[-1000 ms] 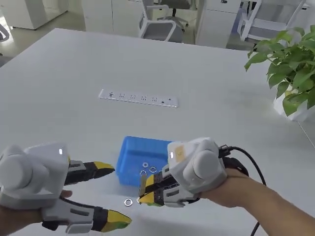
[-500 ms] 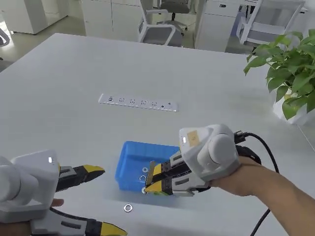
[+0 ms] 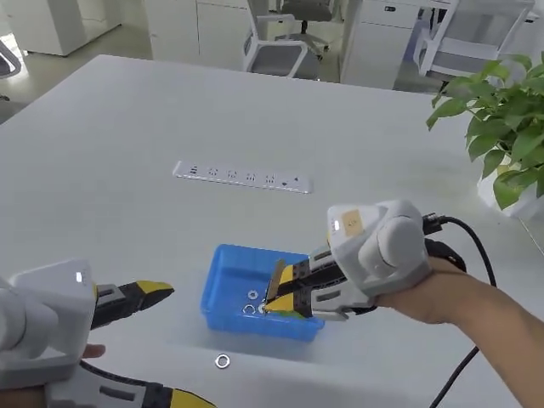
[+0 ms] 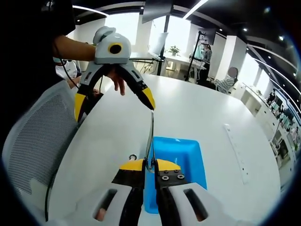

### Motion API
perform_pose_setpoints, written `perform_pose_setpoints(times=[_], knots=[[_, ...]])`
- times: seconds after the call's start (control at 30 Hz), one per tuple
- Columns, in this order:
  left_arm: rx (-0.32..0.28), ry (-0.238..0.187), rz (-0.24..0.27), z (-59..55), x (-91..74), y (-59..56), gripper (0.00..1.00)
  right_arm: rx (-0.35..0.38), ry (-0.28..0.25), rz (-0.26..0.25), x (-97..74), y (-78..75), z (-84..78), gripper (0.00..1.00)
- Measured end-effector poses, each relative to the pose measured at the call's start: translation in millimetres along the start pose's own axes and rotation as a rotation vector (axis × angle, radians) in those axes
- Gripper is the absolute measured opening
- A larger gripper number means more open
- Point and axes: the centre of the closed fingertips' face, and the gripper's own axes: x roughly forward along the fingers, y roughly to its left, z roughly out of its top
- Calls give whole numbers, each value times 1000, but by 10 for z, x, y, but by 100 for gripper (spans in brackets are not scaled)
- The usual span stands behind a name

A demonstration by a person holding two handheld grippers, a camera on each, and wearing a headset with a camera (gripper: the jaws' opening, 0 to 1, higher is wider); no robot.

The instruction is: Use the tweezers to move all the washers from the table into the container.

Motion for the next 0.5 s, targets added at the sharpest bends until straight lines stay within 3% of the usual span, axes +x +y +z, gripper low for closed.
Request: perform_pose_setpoints(times=[0.5], knots=[[-10,-12,35,-1,-16,137,99,6,22,-41,27,-234,-244,8]])
